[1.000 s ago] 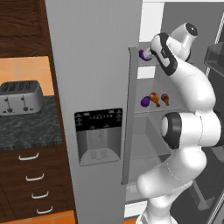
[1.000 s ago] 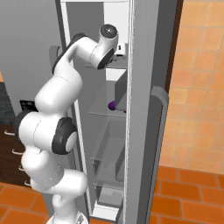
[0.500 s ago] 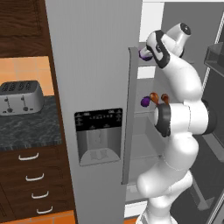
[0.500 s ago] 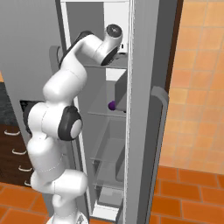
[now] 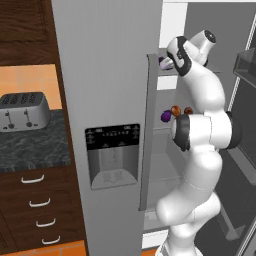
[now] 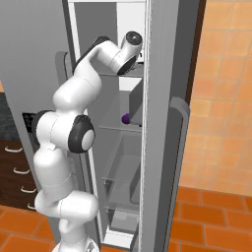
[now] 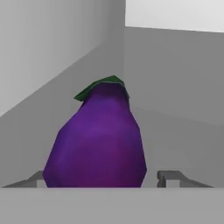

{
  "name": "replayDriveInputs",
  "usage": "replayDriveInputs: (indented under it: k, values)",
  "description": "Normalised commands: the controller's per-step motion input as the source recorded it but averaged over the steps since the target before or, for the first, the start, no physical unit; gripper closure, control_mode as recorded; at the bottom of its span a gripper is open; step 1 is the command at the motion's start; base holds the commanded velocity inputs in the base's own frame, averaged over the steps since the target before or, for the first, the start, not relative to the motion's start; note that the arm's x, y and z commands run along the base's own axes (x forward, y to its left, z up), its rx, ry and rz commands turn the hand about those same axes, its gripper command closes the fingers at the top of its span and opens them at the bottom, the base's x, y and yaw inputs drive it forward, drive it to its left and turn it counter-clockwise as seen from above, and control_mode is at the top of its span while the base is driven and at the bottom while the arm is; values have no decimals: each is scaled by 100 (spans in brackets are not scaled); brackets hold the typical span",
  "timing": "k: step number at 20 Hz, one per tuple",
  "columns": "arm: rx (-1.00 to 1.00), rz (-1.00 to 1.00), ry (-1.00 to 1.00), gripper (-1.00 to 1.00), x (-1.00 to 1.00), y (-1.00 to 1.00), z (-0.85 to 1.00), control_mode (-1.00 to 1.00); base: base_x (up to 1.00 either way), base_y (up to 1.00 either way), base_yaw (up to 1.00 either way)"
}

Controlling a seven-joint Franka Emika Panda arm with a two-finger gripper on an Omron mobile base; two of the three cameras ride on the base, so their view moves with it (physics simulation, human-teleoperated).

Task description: Place one eggplant and one chicken drumstick in each tupperware on the nearby counter, to pack two identical lunches.

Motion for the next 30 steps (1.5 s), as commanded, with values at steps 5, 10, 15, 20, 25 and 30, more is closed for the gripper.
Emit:
replayDriveInputs:
  k: [5, 10, 15, 20, 25, 30]
  values:
    - [-6, 5, -9, 100, 23, 23, -32, -100, 0, 0, 0]
    - [-4, 0, -19, 100, -44, 6, -1, -100, 0, 0, 0]
    - [0, 0, -5, 100, -100, 0, 34, -100, 0, 0, 0]
    - [0, -4, 0, 100, -100, 0, 9, -100, 0, 0, 0]
    - [0, -8, -4, 100, -100, 0, 0, -100, 0, 0, 0]
    - [0, -9, -9, 100, -100, 0, 0, -100, 0, 0, 0]
